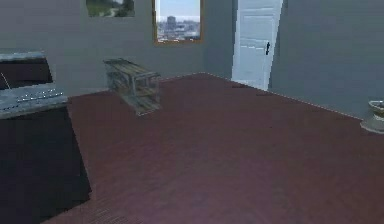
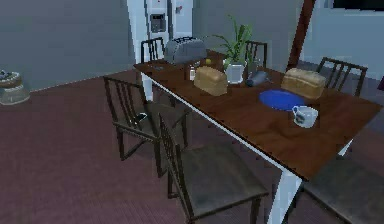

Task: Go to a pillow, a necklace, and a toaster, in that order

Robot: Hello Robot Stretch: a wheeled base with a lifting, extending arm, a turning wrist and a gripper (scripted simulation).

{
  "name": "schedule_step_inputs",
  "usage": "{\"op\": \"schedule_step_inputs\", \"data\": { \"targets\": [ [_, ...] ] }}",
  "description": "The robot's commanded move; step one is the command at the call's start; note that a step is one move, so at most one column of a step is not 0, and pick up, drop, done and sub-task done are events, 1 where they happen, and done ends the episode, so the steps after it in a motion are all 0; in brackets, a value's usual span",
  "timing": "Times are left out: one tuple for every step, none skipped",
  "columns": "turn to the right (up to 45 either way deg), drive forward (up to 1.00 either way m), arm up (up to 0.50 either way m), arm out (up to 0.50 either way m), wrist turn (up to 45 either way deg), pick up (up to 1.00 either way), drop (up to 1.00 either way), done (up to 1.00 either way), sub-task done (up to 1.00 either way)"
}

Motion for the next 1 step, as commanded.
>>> {"op": "schedule_step_inputs", "data": {
  "targets": [
    [0.0, 0.15, 0.00, 0.00, 0.0, 0.00, 0.00, 0.00, 0.00]
  ]
}}
